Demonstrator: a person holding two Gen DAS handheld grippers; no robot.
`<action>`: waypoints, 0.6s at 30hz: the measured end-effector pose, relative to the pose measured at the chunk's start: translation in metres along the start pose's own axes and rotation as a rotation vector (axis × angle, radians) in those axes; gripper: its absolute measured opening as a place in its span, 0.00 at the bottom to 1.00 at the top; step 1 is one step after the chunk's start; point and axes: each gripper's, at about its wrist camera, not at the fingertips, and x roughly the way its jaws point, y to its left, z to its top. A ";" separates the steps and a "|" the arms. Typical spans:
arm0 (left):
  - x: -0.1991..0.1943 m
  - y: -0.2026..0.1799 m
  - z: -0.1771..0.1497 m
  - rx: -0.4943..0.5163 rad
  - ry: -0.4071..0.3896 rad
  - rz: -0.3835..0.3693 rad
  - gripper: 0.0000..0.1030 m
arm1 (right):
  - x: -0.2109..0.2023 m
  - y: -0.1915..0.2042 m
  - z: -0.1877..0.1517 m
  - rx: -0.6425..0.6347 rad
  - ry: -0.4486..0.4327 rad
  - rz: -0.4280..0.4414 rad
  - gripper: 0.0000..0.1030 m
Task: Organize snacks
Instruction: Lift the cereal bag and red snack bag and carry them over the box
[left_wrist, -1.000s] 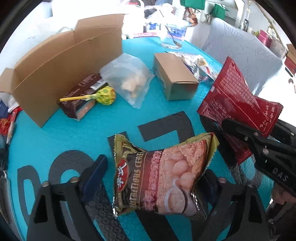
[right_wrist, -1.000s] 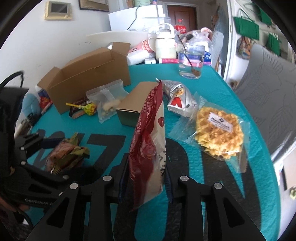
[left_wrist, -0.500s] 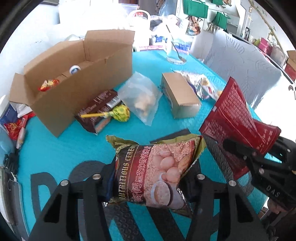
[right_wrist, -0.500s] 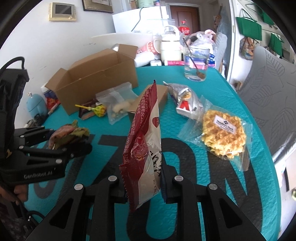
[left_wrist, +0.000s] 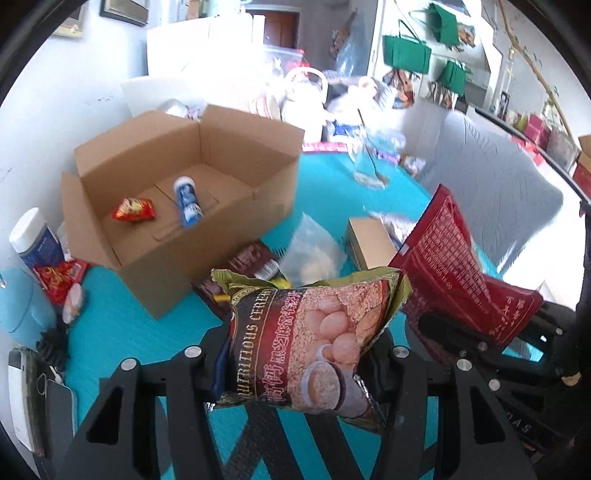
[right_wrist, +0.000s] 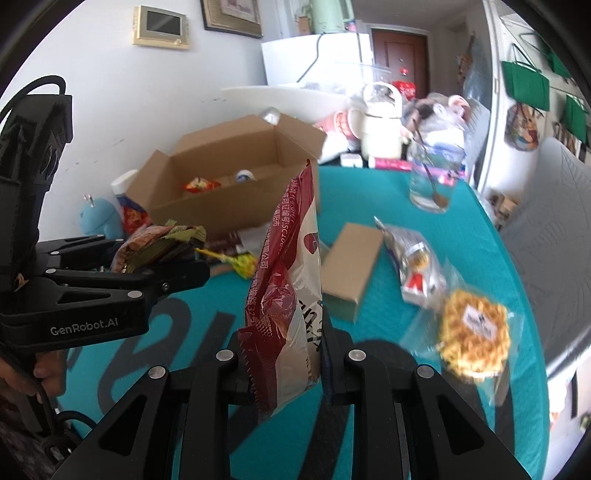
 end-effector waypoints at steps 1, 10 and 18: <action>-0.001 0.001 0.003 -0.005 -0.010 0.002 0.53 | 0.000 0.002 0.005 -0.005 -0.005 0.011 0.24; -0.024 0.017 0.038 -0.001 -0.131 0.021 0.53 | -0.007 0.024 0.047 -0.088 -0.096 0.033 0.24; -0.031 0.034 0.075 0.009 -0.225 0.044 0.53 | -0.004 0.040 0.091 -0.134 -0.160 0.079 0.24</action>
